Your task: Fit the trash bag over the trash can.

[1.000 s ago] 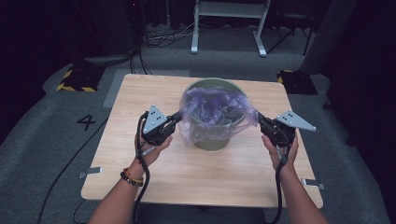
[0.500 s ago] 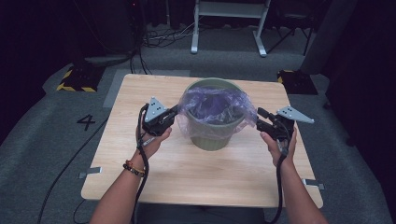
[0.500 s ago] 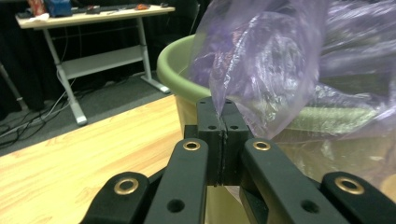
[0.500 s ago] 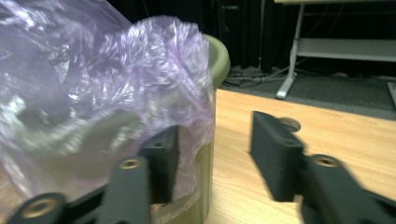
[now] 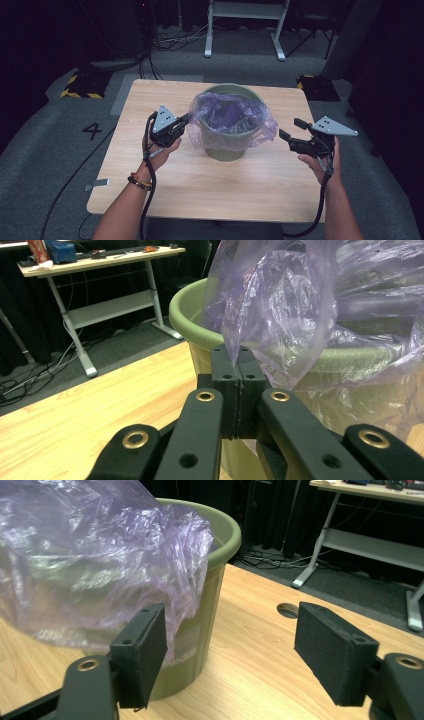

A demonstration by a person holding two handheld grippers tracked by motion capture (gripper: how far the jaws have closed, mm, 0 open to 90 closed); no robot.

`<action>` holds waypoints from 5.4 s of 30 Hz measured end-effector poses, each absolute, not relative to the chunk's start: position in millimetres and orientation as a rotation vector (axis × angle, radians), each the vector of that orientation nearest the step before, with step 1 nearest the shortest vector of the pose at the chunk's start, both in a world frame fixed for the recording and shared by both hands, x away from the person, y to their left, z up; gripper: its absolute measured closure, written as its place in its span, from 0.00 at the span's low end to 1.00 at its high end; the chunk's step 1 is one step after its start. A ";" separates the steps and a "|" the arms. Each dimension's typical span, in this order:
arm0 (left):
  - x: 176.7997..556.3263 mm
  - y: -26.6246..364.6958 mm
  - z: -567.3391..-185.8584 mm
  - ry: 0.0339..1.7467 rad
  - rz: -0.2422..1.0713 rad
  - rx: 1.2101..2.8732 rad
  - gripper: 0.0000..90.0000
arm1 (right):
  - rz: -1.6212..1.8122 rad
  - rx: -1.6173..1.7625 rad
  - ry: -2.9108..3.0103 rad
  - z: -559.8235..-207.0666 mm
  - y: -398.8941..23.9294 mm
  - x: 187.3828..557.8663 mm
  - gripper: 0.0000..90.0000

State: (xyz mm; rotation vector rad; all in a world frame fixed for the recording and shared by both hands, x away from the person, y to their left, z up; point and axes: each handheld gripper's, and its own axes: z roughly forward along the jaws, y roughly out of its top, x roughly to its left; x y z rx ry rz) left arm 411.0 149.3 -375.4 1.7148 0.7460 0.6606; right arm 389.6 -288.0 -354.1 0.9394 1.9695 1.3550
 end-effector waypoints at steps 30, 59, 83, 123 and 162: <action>438.5 146.1 -370.4 0.774 0.672 1.783 0.97 | 1.333 0.837 1.937 -327.6 -241.6 421.5 0.97; 491.4 139.7 -391.8 0.908 0.627 1.778 1.00 | 1.282 1.124 1.948 -362.9 -236.9 502.7 0.94; 501.0 124.9 -429.9 0.884 0.459 1.942 1.00 | 1.373 1.127 2.156 -411.4 -231.7 506.4 1.00; 410.4 186.3 -392.8 0.715 0.501 1.827 0.35 | 1.469 0.776 2.038 -350.0 -279.8 440.5 0.41; 384.1 124.4 -446.3 0.556 0.552 2.178 1.00 | 1.398 0.944 2.030 -322.6 -246.0 501.6 0.99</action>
